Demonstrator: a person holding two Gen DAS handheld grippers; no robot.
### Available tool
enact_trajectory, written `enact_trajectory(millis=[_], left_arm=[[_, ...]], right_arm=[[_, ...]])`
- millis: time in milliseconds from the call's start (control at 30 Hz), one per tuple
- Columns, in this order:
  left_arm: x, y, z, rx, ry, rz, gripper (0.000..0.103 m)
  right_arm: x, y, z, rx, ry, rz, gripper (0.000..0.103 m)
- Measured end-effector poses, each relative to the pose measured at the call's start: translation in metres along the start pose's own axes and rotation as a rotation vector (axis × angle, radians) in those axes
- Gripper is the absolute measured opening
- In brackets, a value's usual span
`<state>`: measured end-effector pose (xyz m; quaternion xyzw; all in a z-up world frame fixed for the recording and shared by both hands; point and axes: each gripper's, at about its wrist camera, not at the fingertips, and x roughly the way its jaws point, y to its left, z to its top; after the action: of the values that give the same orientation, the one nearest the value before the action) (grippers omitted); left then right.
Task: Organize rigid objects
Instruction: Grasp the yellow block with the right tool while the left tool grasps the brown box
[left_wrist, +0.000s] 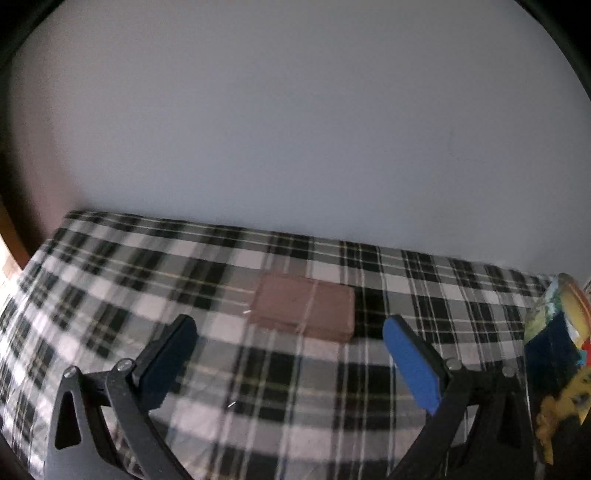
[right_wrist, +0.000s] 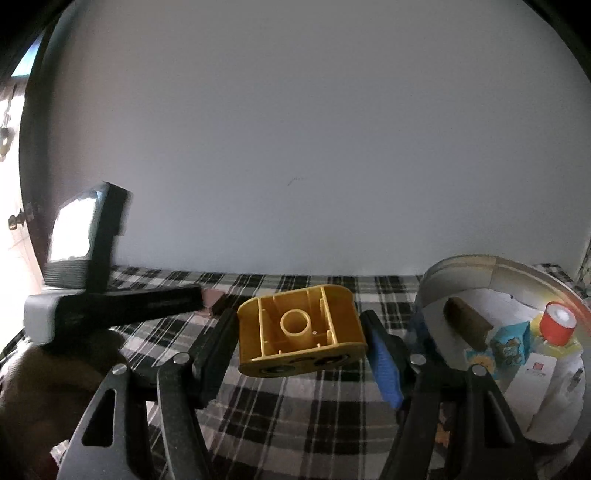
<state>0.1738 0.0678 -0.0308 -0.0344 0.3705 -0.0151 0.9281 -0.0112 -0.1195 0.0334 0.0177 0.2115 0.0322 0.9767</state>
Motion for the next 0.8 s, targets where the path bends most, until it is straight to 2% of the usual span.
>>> enact_trajectory(millis=[100,167,233,300,333,400,633,700,800], left_arm=[[0.016,-0.011,0.004,0.034,0.026,0.018,0.102],[0.027,-0.016,0.006,0.064,0.059,0.059,0.102],[0.036,-0.011,0.008,0.046,0.103,0.068,0.102],[0.046,-0.001,0.009,-0.007,0.154,0.050,0.097],[0.045,0.002,0.010,-0.015,0.147,0.043,0.095],[0.042,0.003,0.010,-0.004,0.134,0.058,0.078],[0.029,0.010,0.005,-0.043,0.101,0.002,0.078],[0.014,0.010,0.002,-0.065,0.040,0.019,0.078],[-0.012,0.001,-0.005,-0.047,-0.061,0.075,0.078]], right_arm=[[0.001,0.001,0.000,0.008,-0.003,0.007,0.069],[0.003,0.001,-0.001,0.013,0.000,0.014,0.069],[0.006,0.002,-0.001,0.011,0.009,0.017,0.069],[0.008,0.002,-0.001,0.016,0.017,0.020,0.069],[0.008,0.003,-0.001,0.018,0.018,0.021,0.069],[0.009,0.004,-0.001,0.016,0.024,0.019,0.069],[0.011,0.002,-0.001,0.013,0.006,-0.003,0.069],[0.005,0.005,0.000,0.004,-0.023,-0.024,0.069],[0.000,0.006,0.001,-0.017,-0.071,-0.058,0.069]])
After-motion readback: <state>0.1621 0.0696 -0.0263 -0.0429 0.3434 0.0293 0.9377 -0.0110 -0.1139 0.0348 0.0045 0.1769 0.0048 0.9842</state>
